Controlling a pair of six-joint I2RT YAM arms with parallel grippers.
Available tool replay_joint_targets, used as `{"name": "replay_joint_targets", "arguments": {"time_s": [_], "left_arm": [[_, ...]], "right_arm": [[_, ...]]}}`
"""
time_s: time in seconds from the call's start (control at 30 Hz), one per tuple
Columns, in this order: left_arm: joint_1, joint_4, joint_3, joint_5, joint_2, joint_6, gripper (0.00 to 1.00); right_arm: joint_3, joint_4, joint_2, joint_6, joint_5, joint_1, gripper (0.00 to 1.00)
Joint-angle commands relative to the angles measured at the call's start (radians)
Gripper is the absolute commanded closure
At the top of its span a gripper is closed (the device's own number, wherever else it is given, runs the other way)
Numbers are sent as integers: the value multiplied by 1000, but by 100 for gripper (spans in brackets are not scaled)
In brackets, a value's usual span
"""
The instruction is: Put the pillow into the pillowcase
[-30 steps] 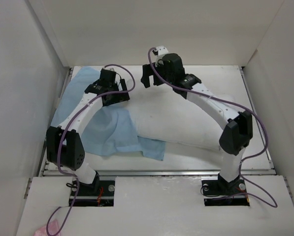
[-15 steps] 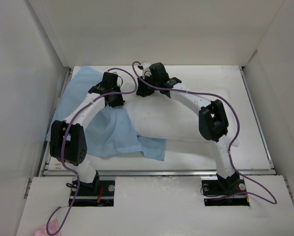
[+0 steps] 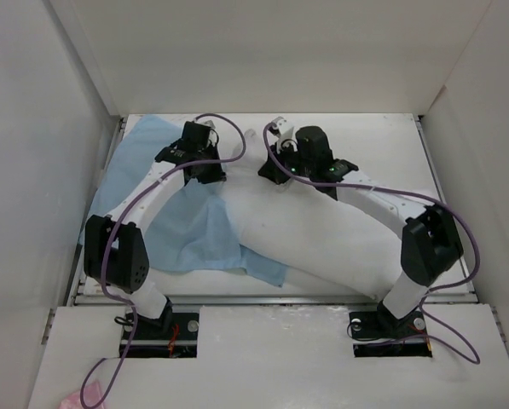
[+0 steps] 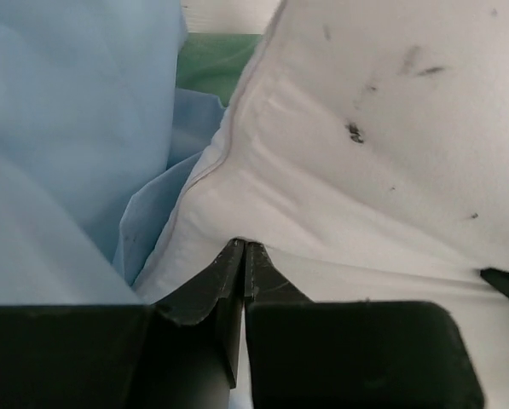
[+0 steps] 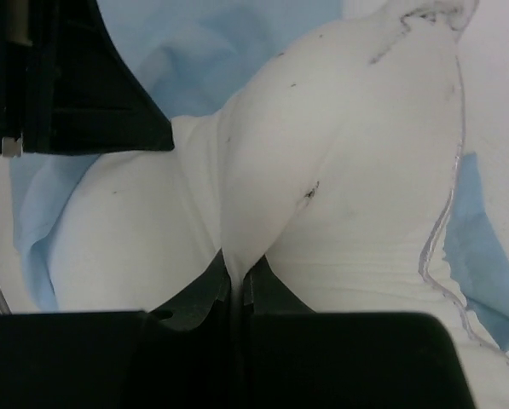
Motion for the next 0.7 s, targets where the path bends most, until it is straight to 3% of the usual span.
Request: {"name": "replay_joint_targets", "arguments": {"time_s": [0.0, 0.23, 0.37, 0.43, 0.47, 0.57, 0.67], "left_arm": [[49, -28, 85, -216, -9, 29, 100], [59, -73, 222, -281, 74, 40, 100], [59, -108, 262, -244, 113, 57, 100], [59, -120, 262, -138, 126, 90, 62], [59, -108, 238, -88, 137, 103, 50], [31, -90, 164, 9, 137, 115, 35], [-1, -90, 123, 57, 128, 127, 32]], "right_arm": [[-90, 21, -106, -14, -64, -17, 100], [-231, 35, -209, -14, -55, -17, 100], [-280, 35, -257, -14, -44, -17, 100], [-293, 35, -266, -3, -17, -17, 100], [-302, 35, -266, -3, -6, -17, 100], [-302, 35, -266, 6, 35, -17, 100], [-302, 25, -266, 6, 86, -17, 100]]}}
